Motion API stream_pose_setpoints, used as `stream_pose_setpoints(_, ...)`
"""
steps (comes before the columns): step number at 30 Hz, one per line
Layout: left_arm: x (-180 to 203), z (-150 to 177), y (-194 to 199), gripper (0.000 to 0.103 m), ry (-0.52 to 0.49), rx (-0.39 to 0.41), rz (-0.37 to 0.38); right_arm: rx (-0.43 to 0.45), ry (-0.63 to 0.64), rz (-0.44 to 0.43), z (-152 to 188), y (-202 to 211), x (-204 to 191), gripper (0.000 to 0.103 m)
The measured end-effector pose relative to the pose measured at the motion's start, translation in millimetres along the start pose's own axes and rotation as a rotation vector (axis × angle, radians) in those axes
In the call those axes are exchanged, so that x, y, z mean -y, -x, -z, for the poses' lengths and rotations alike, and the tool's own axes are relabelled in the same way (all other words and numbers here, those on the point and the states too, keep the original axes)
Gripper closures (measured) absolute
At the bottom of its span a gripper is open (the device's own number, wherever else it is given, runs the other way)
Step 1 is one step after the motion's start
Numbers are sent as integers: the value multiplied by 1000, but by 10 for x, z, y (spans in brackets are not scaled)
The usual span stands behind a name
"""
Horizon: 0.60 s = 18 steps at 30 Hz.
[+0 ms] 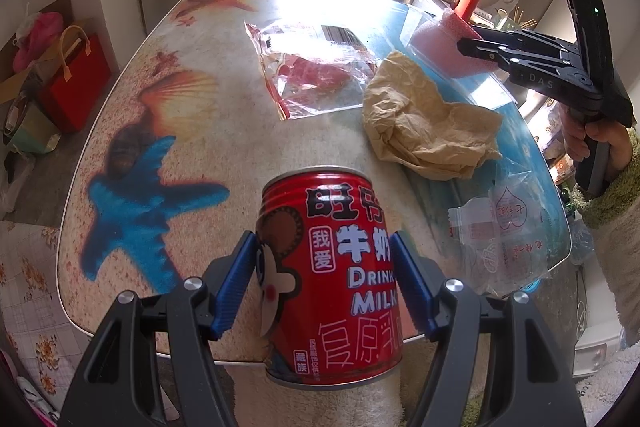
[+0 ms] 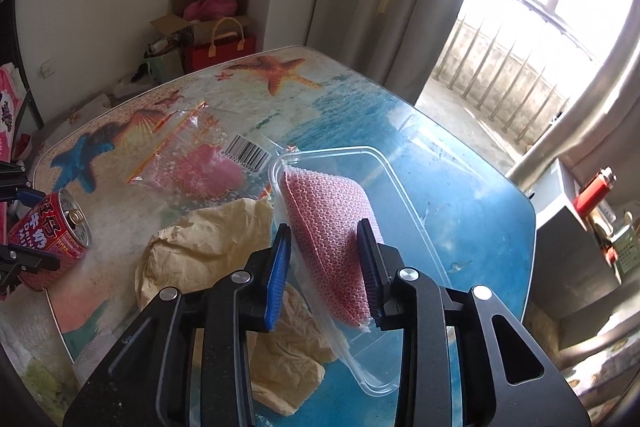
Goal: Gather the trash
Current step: 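Hold the red can in the left tool while the right tool grasps the pink sponge, then lift the pink sponge out of its tray with the right tool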
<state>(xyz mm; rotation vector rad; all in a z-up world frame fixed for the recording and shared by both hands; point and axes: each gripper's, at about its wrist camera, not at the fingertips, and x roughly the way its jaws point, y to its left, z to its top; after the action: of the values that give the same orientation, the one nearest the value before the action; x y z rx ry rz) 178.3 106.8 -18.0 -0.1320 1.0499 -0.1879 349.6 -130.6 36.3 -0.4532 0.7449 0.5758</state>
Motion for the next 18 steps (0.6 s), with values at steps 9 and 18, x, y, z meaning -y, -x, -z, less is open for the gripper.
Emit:
stream_pose_setpoints(9, 2, 1, 0, 37, 1, 1, 1, -11, -46, -21, -9, -32, 40, 66)
stream_pose_setpoints(18, 1, 3, 1, 37, 0, 2, 4, -21, 43, 32, 23, -79, -106, 60)
